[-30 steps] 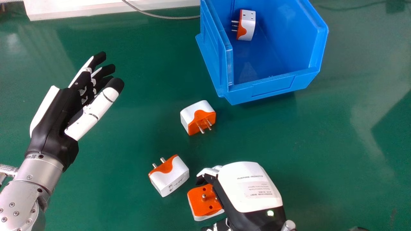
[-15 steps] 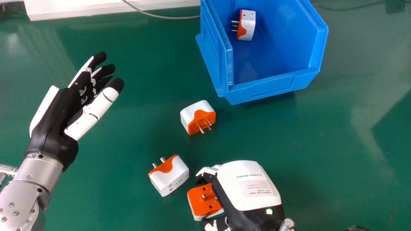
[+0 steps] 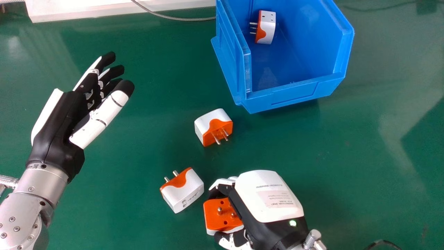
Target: Pick all objects and put in blue box
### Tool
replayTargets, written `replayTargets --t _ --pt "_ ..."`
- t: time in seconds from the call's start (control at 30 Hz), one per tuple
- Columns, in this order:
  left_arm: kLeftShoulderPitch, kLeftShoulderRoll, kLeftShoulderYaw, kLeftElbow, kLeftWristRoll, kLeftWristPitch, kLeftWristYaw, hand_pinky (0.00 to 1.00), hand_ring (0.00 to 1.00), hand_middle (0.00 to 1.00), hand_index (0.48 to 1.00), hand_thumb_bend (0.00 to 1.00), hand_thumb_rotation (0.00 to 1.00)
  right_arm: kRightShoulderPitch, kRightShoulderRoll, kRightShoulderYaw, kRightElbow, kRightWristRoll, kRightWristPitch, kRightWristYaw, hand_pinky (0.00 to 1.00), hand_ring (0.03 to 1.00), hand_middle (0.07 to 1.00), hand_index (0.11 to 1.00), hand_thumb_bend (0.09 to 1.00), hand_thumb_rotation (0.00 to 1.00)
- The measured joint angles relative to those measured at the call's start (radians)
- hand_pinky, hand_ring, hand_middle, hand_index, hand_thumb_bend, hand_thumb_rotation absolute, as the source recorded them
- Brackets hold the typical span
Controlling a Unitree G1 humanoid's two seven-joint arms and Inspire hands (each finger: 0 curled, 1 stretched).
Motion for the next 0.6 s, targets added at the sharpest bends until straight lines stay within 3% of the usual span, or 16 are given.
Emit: replayTargets --t 0.37,0.6 --pt "0.000 0.000 0.000 -0.005 0.000 0.003 0.001 0.87 0.91 0.93 0.946 0.57 0.63 -0.068 -0.038 -0.016 0.036 0.021 -0.042 0.010 0.37 0.451 0.541 0.499 0.484 0.01" --pt "0.001 0.000 0.000 -0.027 0.000 0.018 0.009 0.86 0.91 0.93 0.945 0.58 0.63 -0.070 -0.032 -0.015 0.038 0.012 -0.026 0.010 0.36 0.432 0.534 0.493 0.499 0.00"
